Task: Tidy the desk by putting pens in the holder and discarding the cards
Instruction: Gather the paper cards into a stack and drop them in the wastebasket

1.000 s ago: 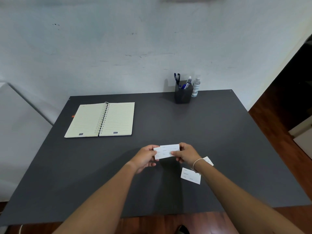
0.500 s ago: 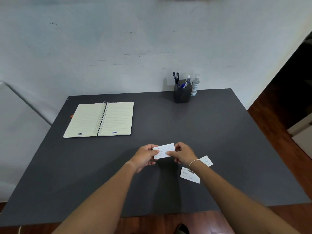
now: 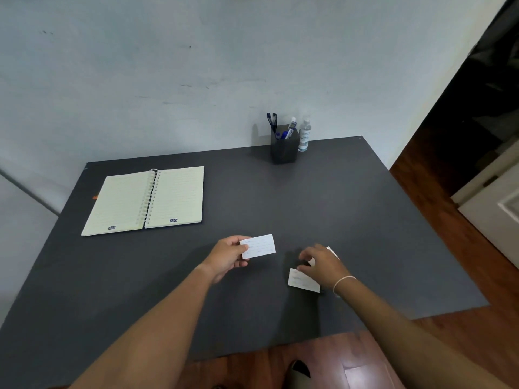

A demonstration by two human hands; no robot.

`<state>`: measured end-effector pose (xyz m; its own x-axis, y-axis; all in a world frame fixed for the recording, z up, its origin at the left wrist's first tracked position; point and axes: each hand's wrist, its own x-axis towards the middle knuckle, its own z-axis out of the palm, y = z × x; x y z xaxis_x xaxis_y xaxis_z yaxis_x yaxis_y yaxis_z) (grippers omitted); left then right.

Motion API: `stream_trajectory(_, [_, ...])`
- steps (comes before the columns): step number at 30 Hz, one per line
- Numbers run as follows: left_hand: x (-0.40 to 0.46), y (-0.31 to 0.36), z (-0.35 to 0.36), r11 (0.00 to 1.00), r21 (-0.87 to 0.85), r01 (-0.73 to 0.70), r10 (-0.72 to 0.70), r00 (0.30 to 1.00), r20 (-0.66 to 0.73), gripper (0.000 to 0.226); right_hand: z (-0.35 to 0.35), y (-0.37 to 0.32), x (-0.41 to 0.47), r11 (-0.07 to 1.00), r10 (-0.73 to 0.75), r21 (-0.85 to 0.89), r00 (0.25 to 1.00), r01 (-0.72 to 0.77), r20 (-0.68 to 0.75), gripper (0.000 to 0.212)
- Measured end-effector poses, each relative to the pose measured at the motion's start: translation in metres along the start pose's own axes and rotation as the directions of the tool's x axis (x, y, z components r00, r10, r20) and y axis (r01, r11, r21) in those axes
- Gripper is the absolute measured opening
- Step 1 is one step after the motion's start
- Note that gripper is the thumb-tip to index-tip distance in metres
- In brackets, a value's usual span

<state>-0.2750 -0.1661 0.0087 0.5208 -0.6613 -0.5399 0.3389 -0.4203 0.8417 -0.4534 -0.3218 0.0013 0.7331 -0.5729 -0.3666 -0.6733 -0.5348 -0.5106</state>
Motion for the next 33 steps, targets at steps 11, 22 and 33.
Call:
stream_trajectory(11, [0.007,-0.012,0.016,0.998,0.069,0.012,-0.016,0.998,0.063,0.030,0.018,0.036,-0.034,0.984,-0.025,-0.181,0.993,0.005,-0.112,0.053])
stream_trajectory(22, [0.006,-0.015,0.023,0.993,0.118,-0.006,-0.005,0.996,0.093,0.021,0.033,0.032,-0.035,0.997,0.007,-0.070,0.970,-0.024,-0.243,0.037])
stream_trajectory(33, [0.007,-0.012,0.025,0.991,0.134,-0.014,0.002,0.996,0.093,0.021,0.026,0.023,-0.033,0.946,0.128,0.322,0.941,-0.021,-0.315,0.023])
